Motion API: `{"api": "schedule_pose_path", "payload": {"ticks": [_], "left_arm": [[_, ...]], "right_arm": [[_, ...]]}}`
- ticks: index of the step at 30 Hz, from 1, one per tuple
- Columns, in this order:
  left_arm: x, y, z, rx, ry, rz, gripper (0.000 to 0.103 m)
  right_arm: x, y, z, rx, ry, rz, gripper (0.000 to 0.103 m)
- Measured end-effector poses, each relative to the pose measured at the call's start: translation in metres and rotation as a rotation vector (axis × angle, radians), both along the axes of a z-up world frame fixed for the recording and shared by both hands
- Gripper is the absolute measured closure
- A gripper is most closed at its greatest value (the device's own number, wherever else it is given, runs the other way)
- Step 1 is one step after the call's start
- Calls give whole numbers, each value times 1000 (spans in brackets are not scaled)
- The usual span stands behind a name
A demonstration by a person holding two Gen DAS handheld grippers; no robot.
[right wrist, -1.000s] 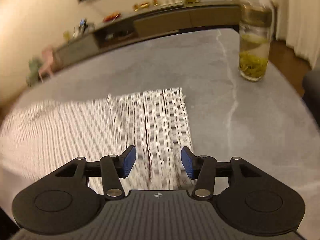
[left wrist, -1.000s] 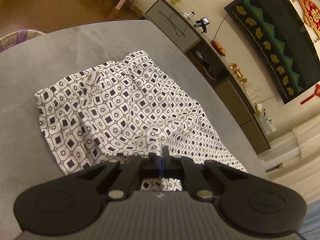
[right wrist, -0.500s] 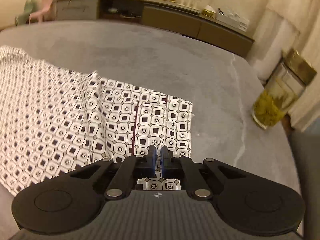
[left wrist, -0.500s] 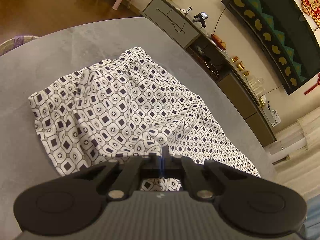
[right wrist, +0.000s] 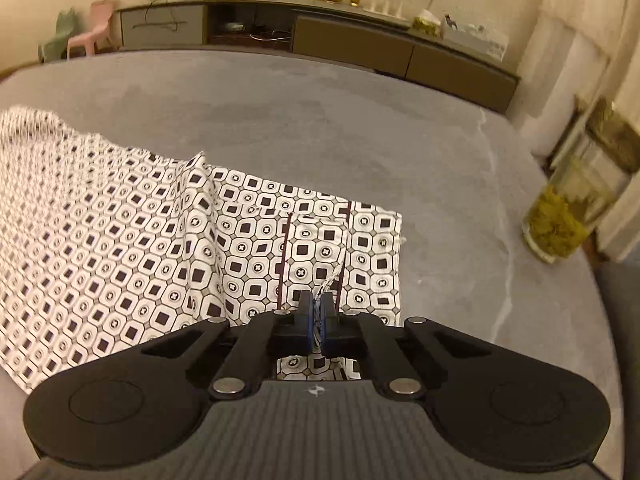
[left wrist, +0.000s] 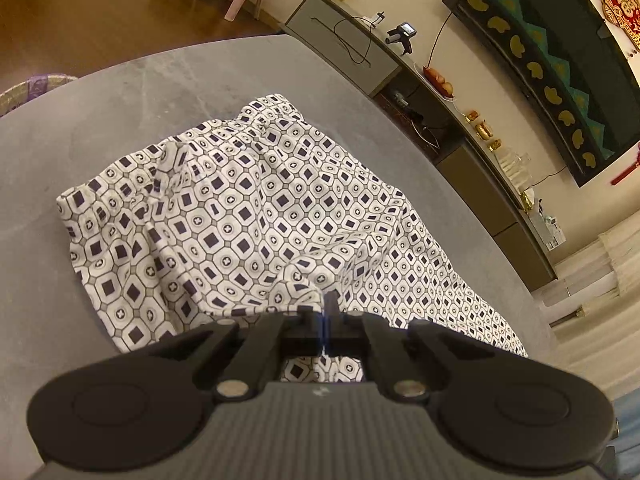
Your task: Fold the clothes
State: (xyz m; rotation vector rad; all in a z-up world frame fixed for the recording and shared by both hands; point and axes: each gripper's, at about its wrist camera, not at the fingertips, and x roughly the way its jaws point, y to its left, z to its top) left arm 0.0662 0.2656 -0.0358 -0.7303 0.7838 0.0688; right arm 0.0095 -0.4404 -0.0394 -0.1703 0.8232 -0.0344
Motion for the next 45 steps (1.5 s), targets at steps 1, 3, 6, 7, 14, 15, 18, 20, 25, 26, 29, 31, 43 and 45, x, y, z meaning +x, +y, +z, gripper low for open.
{"api": "schedule_pose_path", "payload": {"ticks": [1, 3, 6, 7, 14, 15, 18, 20, 25, 26, 29, 31, 43, 45], "left_arm": [[-1, 1, 1, -1, -7, 7, 102], [-2, 2, 1, -6, -14, 12, 102], [0, 2, 0, -14, -4, -1, 102], [2, 0, -1, -7, 7, -11, 102], [0, 7, -3, -8, 23, -9, 101], [0, 9, -3, -15, 18, -4, 100], [-5, 15, 0, -35, -5, 19, 86], [-8, 20, 4, -44, -36, 43, 86], [-5, 34, -1, -91, -34, 128, 81], [-3, 36, -2, -89, -28, 136, 83], [-6, 29, 10, 13, -67, 119, 103], [-32, 6, 45, 196, -190, 71, 103], [-61, 36, 29, 87, 43, 171, 52], [-45, 38, 20, 99, 93, 195, 45]], "right_arm": [[-3, 2, 5, -18, -31, -4, 103], [-13, -3, 26, -18, -132, -45, 103], [-11, -17, 31, -38, -160, -108, 103], [-7, -21, 26, -44, -137, -121, 103], [10, -29, -16, -90, -17, -178, 102], [9, -28, -15, -93, -18, -191, 102], [-1, -20, 0, -149, -75, -234, 98], [-15, -6, 21, -65, -148, -208, 94], [-24, 59, 19, 99, -76, -11, 75], [-24, 73, 13, 103, -48, 27, 75], [-24, 102, -4, 7, 21, 100, 75], [-25, 110, -11, -32, 51, 122, 75], [-24, 91, -14, -17, 49, 84, 74], [-22, 91, -14, -20, 48, 85, 74]]}}
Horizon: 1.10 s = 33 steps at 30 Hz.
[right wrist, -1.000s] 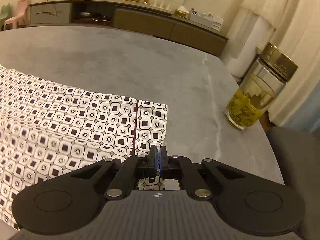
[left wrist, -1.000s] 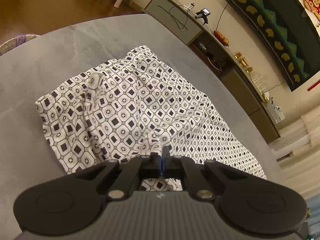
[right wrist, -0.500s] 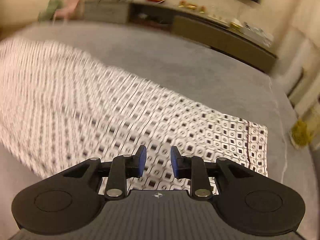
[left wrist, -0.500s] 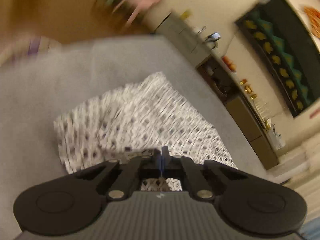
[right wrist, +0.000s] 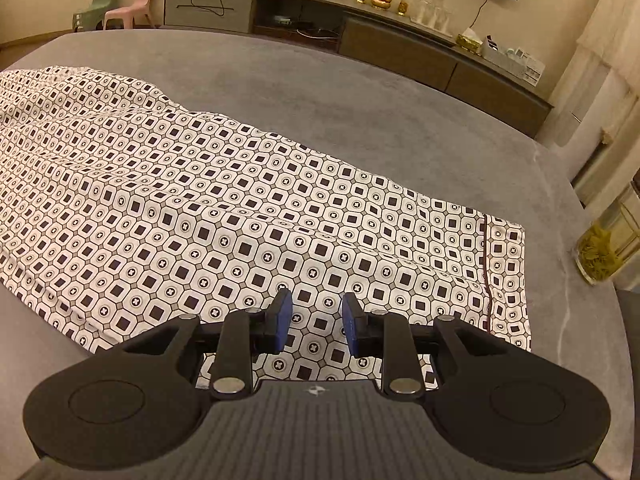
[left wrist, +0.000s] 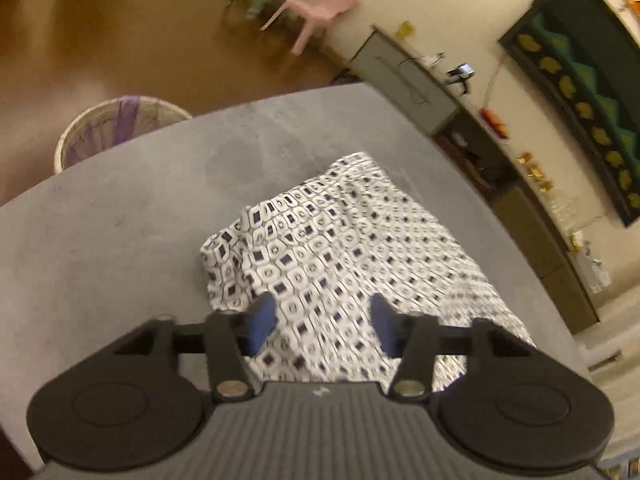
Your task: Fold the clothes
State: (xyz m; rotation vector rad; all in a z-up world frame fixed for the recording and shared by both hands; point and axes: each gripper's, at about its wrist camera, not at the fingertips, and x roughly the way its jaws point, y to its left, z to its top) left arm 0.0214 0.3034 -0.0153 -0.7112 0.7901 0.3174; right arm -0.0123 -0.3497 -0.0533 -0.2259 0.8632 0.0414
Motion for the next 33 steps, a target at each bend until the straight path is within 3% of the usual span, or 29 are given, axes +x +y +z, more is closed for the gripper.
{"api": "schedule_pose_path", "payload": {"ticks": [2, 3, 4, 8, 12, 15, 16, 20, 26, 29, 33], "left_arm": [[14, -2, -5, 38, 37, 6, 53], [19, -5, -6, 62, 47, 2, 65], [21, -8, -5, 83, 53, -13, 100], [1, -18, 12, 129, 18, -59, 102], [-23, -15, 16, 132, 48, -87, 102], [-37, -23, 31, 160, 17, -105, 96], [-41, -24, 34, 146, 2, -106, 89], [-38, -24, 38, 93, 1, -128, 87], [-32, -30, 30, 79, 27, -194, 87], [-37, -29, 26, 50, 23, -218, 87], [-47, -16, 26, 7, 0, -214, 87]], "right_arm": [[2, -1, 0, -4, -1, 1, 73], [3, -1, 0, -5, -1, 1, 70], [1, -2, 0, -6, -2, 0, 67], [-5, -17, 1, 43, 11, -38, 64], [-14, -47, 2, 70, 15, -140, 61], [-14, -57, 4, 51, 10, -206, 61], [-15, -49, 8, 19, -14, -195, 61], [-37, 45, 40, -49, -168, 115, 61], [-64, 263, 49, -51, -229, 683, 56], [-71, 361, 47, -60, -251, 861, 56], [-64, 452, 37, -97, -251, 957, 56]]}}
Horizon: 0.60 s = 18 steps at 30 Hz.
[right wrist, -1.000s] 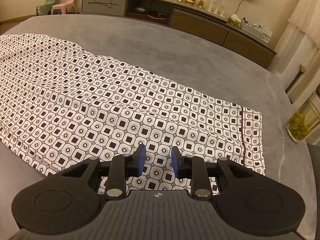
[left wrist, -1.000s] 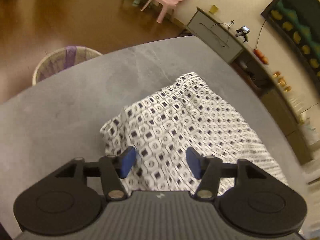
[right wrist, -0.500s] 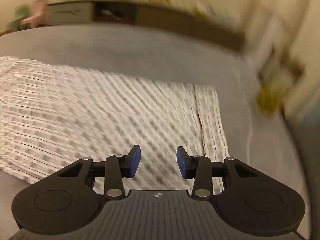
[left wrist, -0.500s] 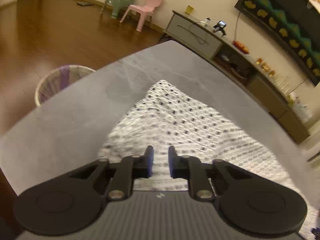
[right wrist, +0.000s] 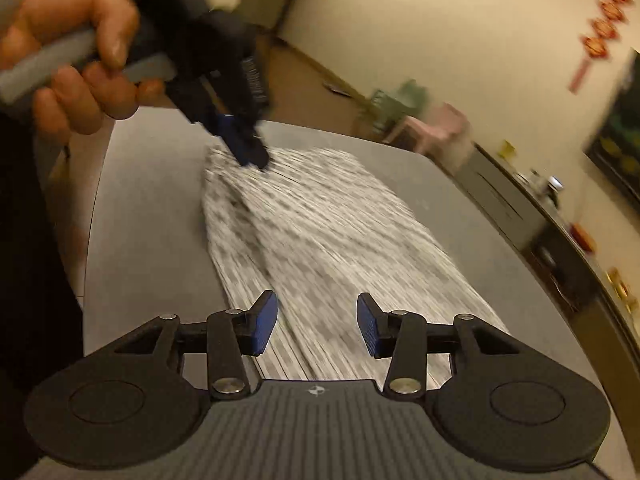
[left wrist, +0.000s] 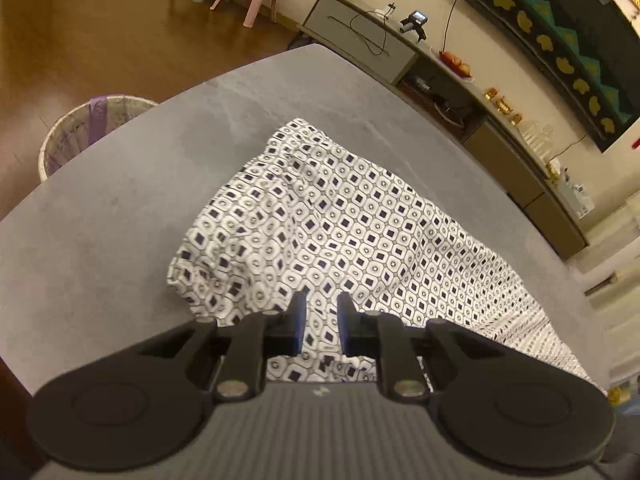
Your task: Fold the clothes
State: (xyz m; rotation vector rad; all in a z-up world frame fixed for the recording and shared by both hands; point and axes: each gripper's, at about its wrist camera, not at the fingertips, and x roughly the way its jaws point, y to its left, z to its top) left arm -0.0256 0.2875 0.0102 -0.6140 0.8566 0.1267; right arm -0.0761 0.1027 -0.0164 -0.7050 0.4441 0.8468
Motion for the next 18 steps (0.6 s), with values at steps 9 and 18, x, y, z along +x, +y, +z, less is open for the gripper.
{"api": "schedule_pose_path", "payload": {"ticks": [9, 18], "left_arm": [[-9, 22, 6, -77, -76, -4, 87], [15, 3, -7, -6, -17, -44, 87]], "right_arm": [[32, 48, -22, -81, -38, -46, 103], [-24, 24, 1, -25, -41, 38, 103]]}}
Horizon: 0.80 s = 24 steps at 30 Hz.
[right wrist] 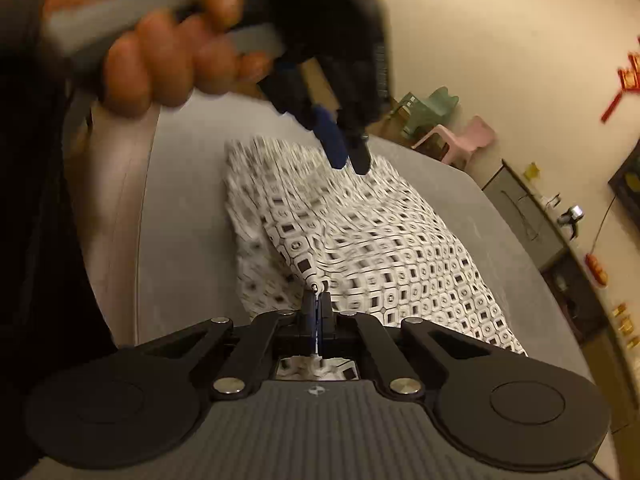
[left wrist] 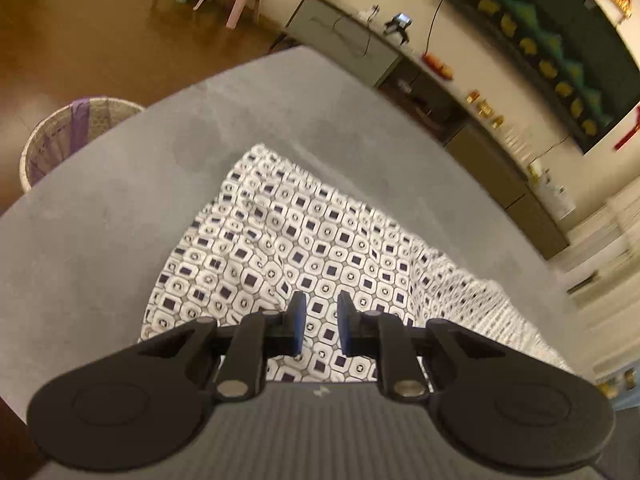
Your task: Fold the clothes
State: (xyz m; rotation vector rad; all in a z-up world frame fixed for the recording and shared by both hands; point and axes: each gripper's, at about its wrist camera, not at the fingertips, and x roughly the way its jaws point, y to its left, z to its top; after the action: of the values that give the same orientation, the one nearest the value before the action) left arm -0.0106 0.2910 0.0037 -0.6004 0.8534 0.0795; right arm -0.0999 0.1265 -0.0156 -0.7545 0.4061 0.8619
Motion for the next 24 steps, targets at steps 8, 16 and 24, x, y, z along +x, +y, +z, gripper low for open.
{"api": "schedule_pose_path", "payload": {"ticks": [8, 16, 24], "left_arm": [[22, -3, -21, 211, 136, 19, 92], [24, -7, -24, 265, 137, 21, 96], [55, 4, -26, 285, 139, 1, 97]], "right_arm": [[-21, -4, -16, -61, 57, 79, 103], [-9, -19, -15, 38, 279, 54, 102], [74, -221, 21, 315, 368, -528, 83]]}}
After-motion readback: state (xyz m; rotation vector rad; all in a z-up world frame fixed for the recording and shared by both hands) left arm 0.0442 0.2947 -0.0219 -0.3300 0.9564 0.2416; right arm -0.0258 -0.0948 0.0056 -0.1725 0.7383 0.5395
